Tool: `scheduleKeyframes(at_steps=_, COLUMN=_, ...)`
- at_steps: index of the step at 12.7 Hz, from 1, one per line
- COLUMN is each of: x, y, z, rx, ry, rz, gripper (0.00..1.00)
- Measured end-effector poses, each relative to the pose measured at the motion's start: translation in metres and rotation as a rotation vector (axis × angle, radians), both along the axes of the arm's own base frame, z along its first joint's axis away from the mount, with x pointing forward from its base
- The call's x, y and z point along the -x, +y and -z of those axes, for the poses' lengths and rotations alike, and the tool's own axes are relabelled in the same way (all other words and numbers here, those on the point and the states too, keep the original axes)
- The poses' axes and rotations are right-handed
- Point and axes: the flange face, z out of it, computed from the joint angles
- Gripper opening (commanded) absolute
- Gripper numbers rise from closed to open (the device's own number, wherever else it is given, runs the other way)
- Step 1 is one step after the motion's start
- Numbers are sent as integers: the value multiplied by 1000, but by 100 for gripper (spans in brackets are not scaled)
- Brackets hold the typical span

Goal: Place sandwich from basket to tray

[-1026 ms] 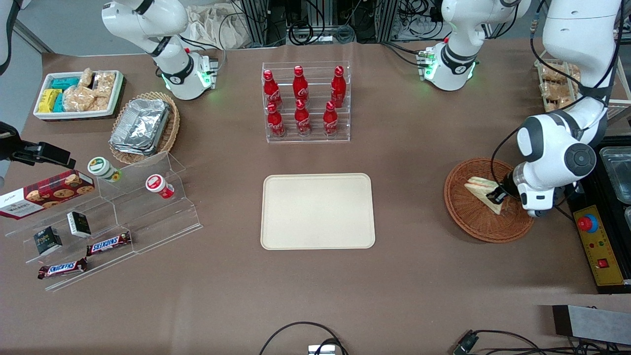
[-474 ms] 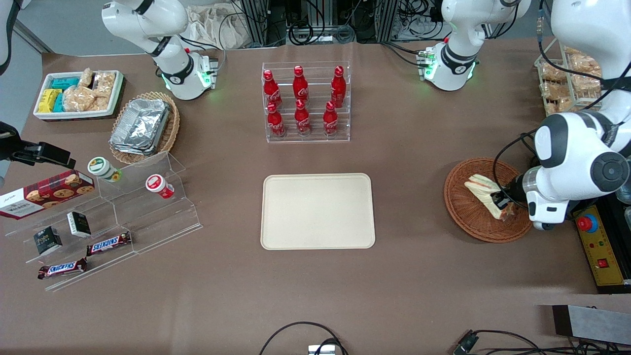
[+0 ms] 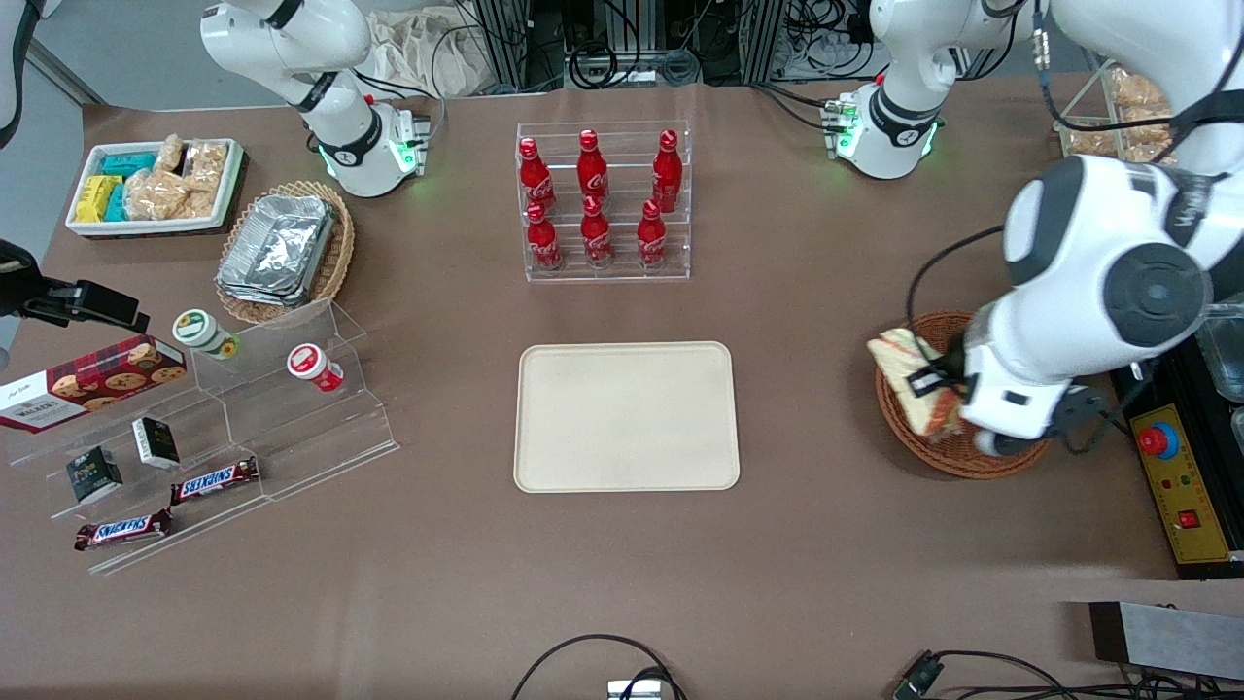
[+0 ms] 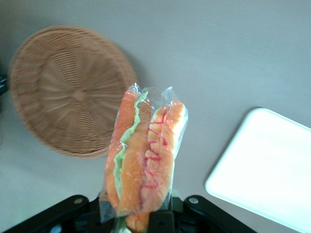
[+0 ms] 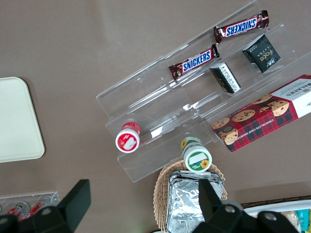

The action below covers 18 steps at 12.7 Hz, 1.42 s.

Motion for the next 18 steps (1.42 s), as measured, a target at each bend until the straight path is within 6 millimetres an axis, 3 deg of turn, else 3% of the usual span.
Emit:
scheduleKeyframes(at_steps=2, x=5, y=-74, z=25, rx=9, ry=12, rz=102, gripper=0)
scheduleKeyframes(at_steps=4, x=18, y=-147, z=74, rx=15, ry=30, rz=197, gripper=0)
scheduleKeyframes(at_steps=6, x=35, y=-201, z=132, rx=15, ry=58, rz=271, gripper=0)
scheduleKeyframes(at_steps=7, x=39, y=-216, z=158, rx=15, ry=67, rz=290, gripper=0)
scheduleKeyframes(at_steps=11, x=44, y=-230, z=232, rx=-2, ry=109, rz=312, gripper=1)
scheduleKeyframes(at_steps=13, x=48, y=-233, z=247, rx=-10, ry=128, rz=319, gripper=46)
scheduleKeyframes(at_steps=14, x=49, y=-234, z=250, rx=-12, ry=132, rz=321, gripper=99)
scheduleKeyframes(at_steps=18, x=47, y=-232, z=252, rx=-14, ry=130, rz=319, gripper=100)
